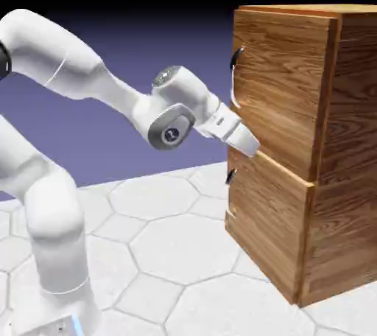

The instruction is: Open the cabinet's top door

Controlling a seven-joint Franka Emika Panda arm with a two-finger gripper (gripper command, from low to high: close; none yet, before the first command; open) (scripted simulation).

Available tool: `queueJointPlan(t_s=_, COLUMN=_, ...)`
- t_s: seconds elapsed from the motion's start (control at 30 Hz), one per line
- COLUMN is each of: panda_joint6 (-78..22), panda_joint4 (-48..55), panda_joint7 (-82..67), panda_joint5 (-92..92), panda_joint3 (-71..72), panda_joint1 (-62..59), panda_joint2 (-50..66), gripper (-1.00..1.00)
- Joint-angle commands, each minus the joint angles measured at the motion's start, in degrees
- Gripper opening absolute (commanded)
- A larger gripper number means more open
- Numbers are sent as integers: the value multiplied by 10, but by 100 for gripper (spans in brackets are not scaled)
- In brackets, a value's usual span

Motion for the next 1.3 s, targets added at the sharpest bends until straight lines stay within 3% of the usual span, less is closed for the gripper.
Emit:
queueJointPlan(t_s=0.0, panda_joint6=-2, panda_joint4=3, panda_joint7=21, panda_joint5=25, panda_joint3=12, panda_joint1=-9, panda_joint2=-9, gripper=0)
queueJointPlan(t_s=1.27, panda_joint6=-76, panda_joint4=115, panda_joint7=820, panda_joint5=972, panda_joint3=465, panda_joint1=-366, panda_joint2=-340, gripper=0)
